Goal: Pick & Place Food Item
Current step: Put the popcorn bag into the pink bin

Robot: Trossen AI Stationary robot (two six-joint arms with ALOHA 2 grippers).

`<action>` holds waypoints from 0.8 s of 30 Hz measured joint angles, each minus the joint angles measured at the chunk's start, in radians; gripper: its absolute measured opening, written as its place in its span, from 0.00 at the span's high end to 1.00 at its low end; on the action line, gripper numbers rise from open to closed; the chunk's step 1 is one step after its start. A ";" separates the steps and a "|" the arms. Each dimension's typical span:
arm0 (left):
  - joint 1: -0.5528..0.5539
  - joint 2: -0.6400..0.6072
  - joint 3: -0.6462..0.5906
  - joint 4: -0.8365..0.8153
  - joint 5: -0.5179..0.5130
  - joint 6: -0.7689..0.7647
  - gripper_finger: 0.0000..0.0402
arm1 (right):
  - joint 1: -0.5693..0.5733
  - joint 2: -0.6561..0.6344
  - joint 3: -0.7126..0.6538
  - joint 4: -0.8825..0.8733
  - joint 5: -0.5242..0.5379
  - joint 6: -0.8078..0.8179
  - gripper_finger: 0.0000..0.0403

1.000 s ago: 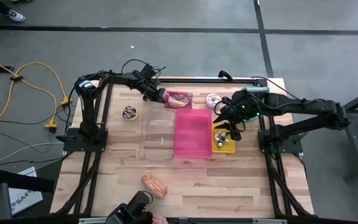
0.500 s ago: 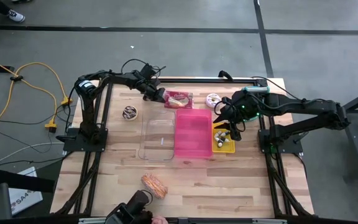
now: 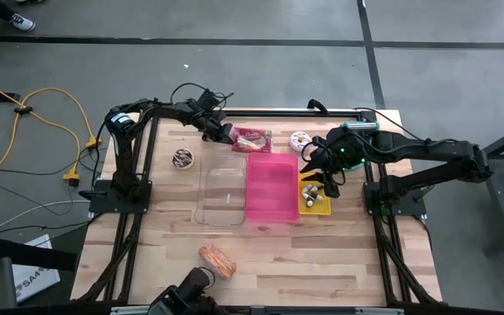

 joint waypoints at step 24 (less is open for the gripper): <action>0.000 0.000 0.000 0.001 0.001 0.004 1.00 | 0.000 0.000 0.000 0.018 0.000 0.000 0.76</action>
